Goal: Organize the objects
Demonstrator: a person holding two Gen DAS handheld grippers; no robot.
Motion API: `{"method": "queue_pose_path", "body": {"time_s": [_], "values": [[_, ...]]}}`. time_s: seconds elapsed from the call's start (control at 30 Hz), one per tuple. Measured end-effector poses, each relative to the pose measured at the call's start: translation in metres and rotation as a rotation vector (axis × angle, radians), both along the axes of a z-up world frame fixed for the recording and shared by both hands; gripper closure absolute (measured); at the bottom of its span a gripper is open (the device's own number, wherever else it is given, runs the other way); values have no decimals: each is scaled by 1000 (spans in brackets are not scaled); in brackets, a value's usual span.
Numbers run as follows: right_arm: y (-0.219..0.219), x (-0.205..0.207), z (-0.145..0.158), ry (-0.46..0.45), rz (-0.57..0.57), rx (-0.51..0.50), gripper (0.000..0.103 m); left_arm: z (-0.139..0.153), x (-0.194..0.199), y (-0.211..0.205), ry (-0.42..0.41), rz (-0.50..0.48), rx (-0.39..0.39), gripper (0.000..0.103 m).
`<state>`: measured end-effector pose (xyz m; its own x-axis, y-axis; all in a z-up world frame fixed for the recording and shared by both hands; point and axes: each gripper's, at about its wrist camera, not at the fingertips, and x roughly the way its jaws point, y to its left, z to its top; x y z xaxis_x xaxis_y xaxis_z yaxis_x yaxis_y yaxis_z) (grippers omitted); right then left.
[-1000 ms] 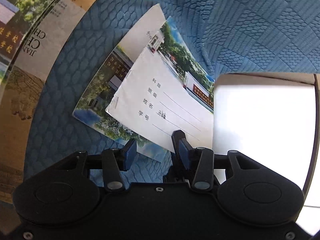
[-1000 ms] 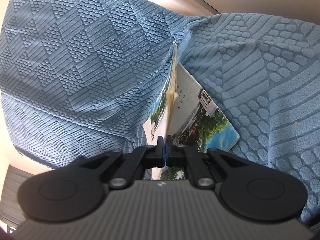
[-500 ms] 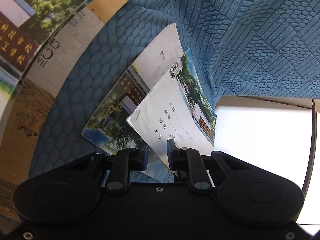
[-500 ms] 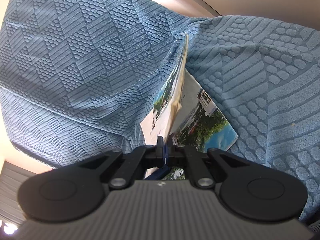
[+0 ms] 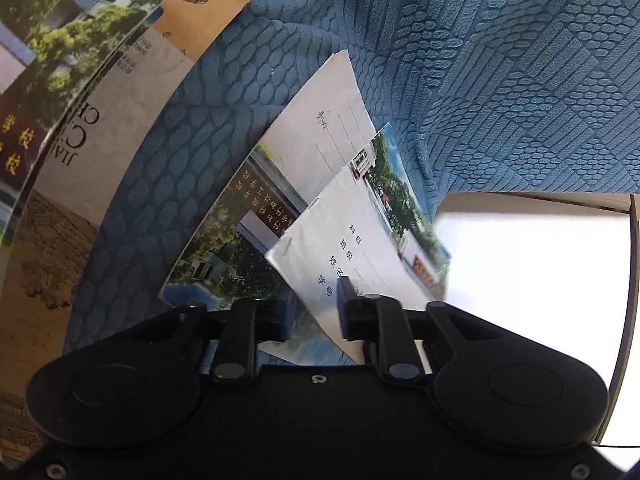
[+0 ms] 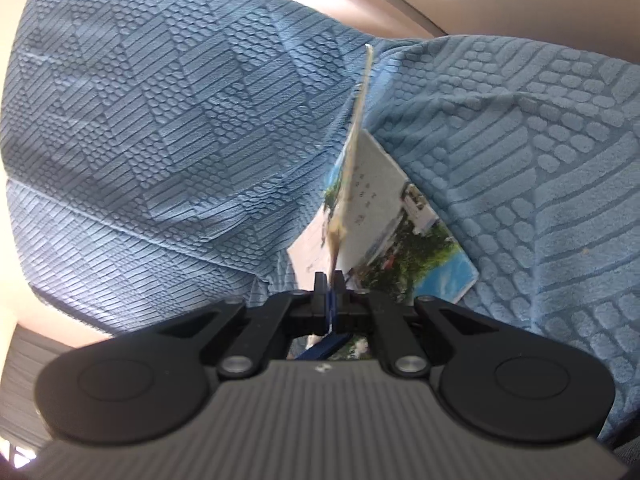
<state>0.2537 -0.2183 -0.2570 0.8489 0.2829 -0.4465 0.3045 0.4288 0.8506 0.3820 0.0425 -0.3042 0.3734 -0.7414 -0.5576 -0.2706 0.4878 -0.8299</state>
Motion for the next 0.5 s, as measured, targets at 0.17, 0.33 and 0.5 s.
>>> {"method": "queue_pose_path", "body": {"time_s": [0.17,0.33,0.5], "values": [[-2,1,-6,52,-19,5,93,8,-3,-1,-35,-7,8,102],[-11,-3,-8,101,-124,10,71,28,-7,-7,-109,-44,57,103],[-14,-9,0,74,-150,-65,75,38,-10,-4,-142,-46,79,103]]}}
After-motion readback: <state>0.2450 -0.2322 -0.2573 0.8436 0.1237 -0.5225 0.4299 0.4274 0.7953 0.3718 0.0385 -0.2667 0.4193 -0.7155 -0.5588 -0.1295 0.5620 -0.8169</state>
